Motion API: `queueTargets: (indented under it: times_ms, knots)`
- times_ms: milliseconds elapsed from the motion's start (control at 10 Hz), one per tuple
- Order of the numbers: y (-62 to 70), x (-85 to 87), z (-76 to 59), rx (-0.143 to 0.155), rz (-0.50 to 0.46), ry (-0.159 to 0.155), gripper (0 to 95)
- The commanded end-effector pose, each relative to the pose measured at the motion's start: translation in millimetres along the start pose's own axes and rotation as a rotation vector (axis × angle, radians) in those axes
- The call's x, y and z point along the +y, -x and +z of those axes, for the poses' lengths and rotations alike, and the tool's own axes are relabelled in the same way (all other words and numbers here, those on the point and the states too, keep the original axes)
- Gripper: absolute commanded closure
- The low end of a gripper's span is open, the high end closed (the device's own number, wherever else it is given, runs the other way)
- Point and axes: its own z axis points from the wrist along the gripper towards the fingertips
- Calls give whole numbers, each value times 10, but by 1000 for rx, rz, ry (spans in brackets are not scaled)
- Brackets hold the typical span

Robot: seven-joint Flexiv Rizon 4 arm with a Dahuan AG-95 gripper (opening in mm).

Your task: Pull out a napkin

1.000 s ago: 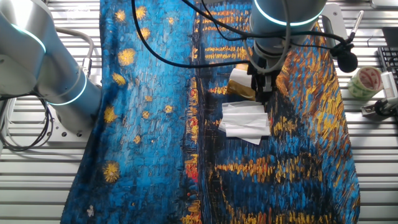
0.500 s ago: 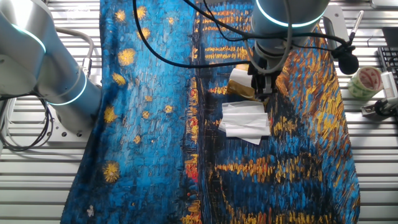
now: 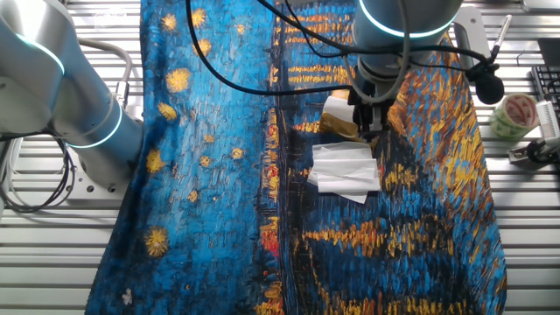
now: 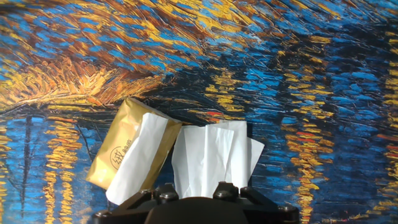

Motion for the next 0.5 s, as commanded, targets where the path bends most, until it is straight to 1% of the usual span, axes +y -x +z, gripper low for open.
queueTargets:
  times_ms: [100,200,500]
  knots:
    - [7,4,3,10,0,13,570]
    - [6,4,2,19,11,16,570]
    - [2,8,-8,15,10,17,570]
